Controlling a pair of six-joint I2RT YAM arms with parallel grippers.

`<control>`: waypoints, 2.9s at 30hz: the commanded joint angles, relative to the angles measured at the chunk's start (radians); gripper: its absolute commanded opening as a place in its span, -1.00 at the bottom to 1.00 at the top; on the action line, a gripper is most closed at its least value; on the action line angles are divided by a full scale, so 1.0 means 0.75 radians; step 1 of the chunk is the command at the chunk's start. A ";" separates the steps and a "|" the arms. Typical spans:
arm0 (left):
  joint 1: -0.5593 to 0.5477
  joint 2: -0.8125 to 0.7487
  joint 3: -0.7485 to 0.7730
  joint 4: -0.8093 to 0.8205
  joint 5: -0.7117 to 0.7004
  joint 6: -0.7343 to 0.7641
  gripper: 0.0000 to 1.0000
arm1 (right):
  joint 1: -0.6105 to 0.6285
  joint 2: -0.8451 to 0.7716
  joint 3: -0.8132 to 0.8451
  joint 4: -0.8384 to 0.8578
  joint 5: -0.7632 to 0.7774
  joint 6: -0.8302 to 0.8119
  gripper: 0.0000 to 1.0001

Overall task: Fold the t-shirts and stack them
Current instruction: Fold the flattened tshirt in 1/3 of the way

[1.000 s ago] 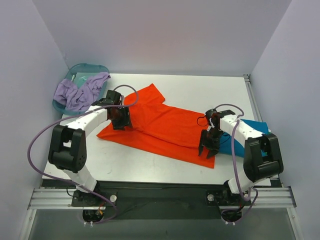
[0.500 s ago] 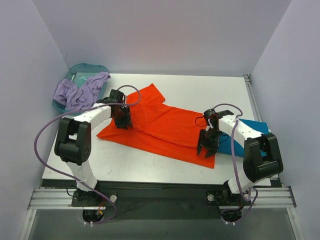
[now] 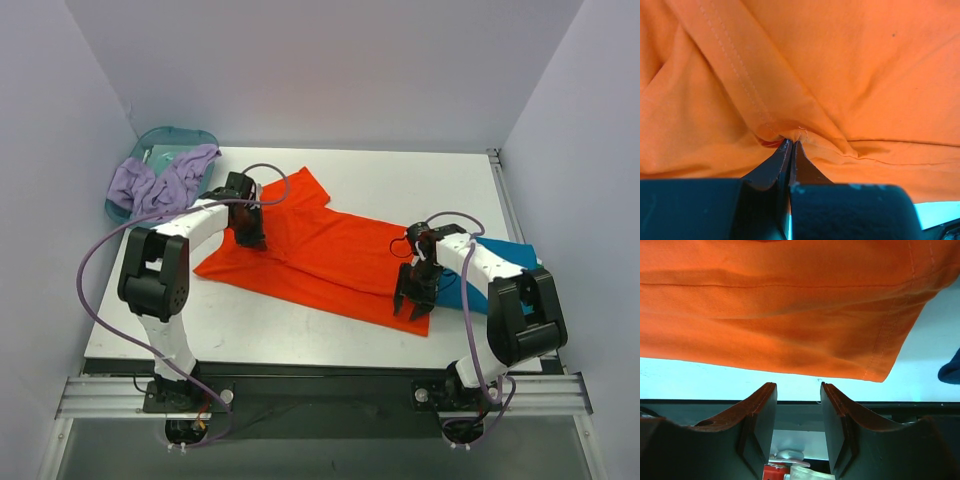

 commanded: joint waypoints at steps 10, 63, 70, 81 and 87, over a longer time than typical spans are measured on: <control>-0.055 0.127 0.234 -0.043 0.107 0.128 -1.00 | 0.008 -0.057 -0.042 -0.070 0.016 0.034 -0.19; -0.186 0.379 0.727 -0.310 0.166 0.218 -0.57 | 0.047 0.080 0.013 -0.068 0.035 0.030 -0.18; -0.188 0.353 0.797 -0.222 0.276 0.073 -0.36 | 0.047 0.088 0.040 -0.068 0.035 0.026 -0.18; -0.059 0.140 0.644 -0.150 0.277 0.022 -0.35 | 0.074 0.080 0.187 -0.090 0.035 0.007 -0.16; 0.131 -0.038 0.287 -0.032 0.225 0.003 -0.33 | 0.098 0.158 0.275 -0.088 0.029 -0.025 -0.16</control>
